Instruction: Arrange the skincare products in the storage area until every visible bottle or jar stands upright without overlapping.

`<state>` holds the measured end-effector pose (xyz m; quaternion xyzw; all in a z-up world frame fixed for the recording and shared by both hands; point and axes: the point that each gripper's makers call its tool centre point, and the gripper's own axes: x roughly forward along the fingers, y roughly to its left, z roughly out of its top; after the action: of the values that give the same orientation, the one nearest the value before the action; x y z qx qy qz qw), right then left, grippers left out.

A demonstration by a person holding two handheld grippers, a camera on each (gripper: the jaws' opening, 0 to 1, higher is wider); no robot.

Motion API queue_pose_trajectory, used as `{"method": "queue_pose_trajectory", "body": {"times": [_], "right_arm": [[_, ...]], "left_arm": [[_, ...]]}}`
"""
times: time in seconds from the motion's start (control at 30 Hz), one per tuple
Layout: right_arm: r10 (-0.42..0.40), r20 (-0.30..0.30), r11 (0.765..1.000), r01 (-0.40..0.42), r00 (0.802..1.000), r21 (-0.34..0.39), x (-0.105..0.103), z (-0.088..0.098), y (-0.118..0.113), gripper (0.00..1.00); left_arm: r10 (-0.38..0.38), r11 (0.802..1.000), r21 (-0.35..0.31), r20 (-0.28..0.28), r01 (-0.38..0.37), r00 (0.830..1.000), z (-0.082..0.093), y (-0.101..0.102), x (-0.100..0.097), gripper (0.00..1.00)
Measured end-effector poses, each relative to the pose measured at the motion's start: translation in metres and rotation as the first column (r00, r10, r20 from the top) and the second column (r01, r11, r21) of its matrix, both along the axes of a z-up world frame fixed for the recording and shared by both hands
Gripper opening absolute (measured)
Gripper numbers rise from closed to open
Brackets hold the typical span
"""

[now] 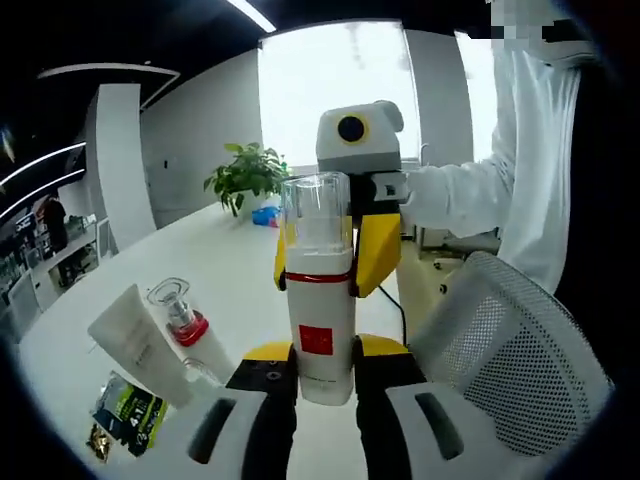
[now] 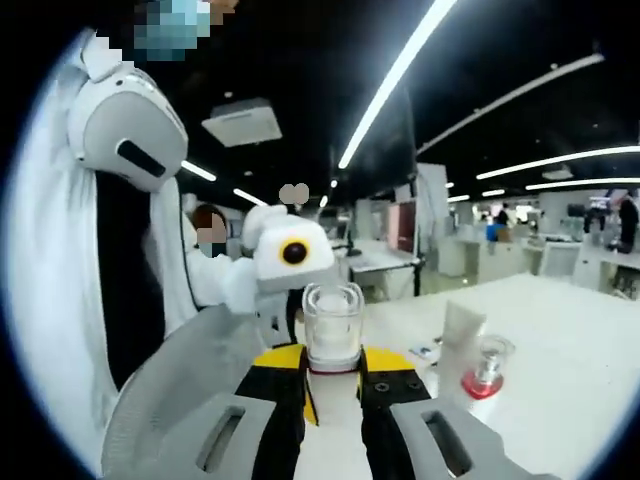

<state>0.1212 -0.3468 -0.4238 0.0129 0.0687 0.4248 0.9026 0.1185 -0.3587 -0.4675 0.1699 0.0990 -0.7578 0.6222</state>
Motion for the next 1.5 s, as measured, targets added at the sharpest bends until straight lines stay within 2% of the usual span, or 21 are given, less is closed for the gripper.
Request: {"method": "queue_pose_trajectory", "body": {"times": [0.07,0.13,0.23,0.33,0.4,0.43,0.47,0.5,0.6,0.67,0.7,0.8,0.9,0.93,0.97,1.0,1.1,1.23,1.33,1.4,1.5], "right_arm": [[-0.059,-0.009,0.998,0.059,0.998,-0.013,0.007,-0.003,0.000,0.16],[-0.121,-0.043,0.993,0.120,0.992,-0.010,0.013,-0.007,0.000,0.17],[-0.201,-0.077,0.979,0.203,0.977,0.017,0.022,-0.009,-0.002,0.17],[-0.255,-0.100,0.965,0.259,0.962,0.030,0.027,-0.010,-0.002,0.18],[-0.302,-0.150,0.950,0.310,0.942,0.035,0.031,-0.014,-0.003,0.18],[-0.322,-0.142,0.943,0.331,0.936,0.041,0.033,-0.013,-0.002,0.18],[-0.344,-0.173,0.932,0.358,0.923,0.058,0.035,-0.015,-0.002,0.17],[-0.354,-0.166,0.927,0.369,0.920,0.071,0.037,-0.014,-0.003,0.17],[-0.402,-0.224,0.892,0.434,0.888,0.122,0.040,-0.015,-0.002,0.16],[-0.422,-0.245,0.874,0.463,0.873,0.146,0.042,-0.015,-0.002,0.16],[-0.435,-0.272,0.857,0.487,0.858,0.167,0.043,-0.015,-0.003,0.16],[-0.440,-0.293,0.835,0.507,0.849,0.214,0.045,-0.013,-0.001,0.17],[-0.432,-0.316,0.835,0.507,0.845,0.212,0.046,-0.016,-0.001,0.20],[-0.437,-0.321,0.840,0.509,0.840,0.188,0.045,-0.018,-0.002,0.16],[-0.476,-0.329,0.824,0.545,0.815,0.157,0.045,-0.022,-0.011,0.14],[-0.446,-0.324,0.836,0.517,0.834,0.181,0.044,-0.017,-0.008,0.13],[-0.427,-0.300,0.859,0.486,0.853,0.163,0.039,-0.014,-0.008,0.12],[-0.401,-0.300,0.876,0.458,0.866,0.150,0.036,-0.015,-0.012,0.12],[-0.376,-0.246,0.911,0.404,0.894,0.078,0.031,-0.017,-0.011,0.12],[-0.355,-0.245,0.927,0.374,0.902,0.035,0.027,-0.020,-0.010,0.12],[-0.286,-0.185,0.958,0.284,0.940,-0.037,0.023,-0.020,-0.008,0.11]], "left_arm": [[0.043,0.999,0.011,0.003,-0.043,0.999,-0.002,-0.001,0.006,0.18],[0.092,0.995,0.022,0.050,-0.093,0.995,-0.006,-0.003,0.015,0.18],[0.183,0.983,0.021,0.038,-0.183,0.982,-0.008,-0.003,0.027,0.18],[0.247,0.968,0.004,0.111,-0.249,0.963,-0.007,-0.007,0.027,0.18],[0.291,0.956,0.006,0.130,-0.295,0.948,-0.008,-0.005,0.032,0.18],[0.310,0.949,0.008,0.144,-0.315,0.940,-0.008,-0.004,0.034,0.18],[0.341,0.937,0.014,0.187,-0.349,0.921,-0.008,-0.002,0.039,0.18],[0.346,0.934,0.009,0.208,-0.356,0.915,-0.008,-0.002,0.040,0.18],[0.380,0.915,0.011,0.316,-0.404,0.869,-0.005,0.002,0.047,0.18],[0.393,0.906,0.009,0.350,-0.423,0.850,-0.005,0.004,0.049,0.18],[0.400,0.903,0.006,0.357,-0.430,0.844,-0.004,0.004,0.050,0.18],[0.405,0.901,-0.006,0.373,-0.434,0.835,-0.003,0.004,0.050,0.18],[0.397,0.902,-0.002,0.396,-0.432,0.828,-0.005,0.003,0.047,0.18],[0.395,0.903,-0.001,0.397,-0.430,0.828,-0.005,0.004,0.047,0.18],[0.394,0.905,-0.006,0.392,-0.426,0.832,-0.004,0.005,0.047,0.18],[0.391,0.908,-0.012,0.387,-0.420,0.835,-0.003,0.005,0.047,0.18],[0.338,0.932,-0.025,0.416,-0.361,0.844,0.002,0.002,0.043,0.18],[0.302,0.947,-0.010,0.377,-0.322,0.876,0.001,0.002,0.040,0.18],[0.230,0.967,0.032,0.329,-0.254,0.916,-0.003,-0.001,0.030,0.18],[0.133,0.984,0.063,0.366,-0.167,0.921,-0.008,0.000,0.023,0.21],[0.143,0.982,0.081,0.276,-0.171,0.950,-0.011,0.002,0.022,0.20]]}}
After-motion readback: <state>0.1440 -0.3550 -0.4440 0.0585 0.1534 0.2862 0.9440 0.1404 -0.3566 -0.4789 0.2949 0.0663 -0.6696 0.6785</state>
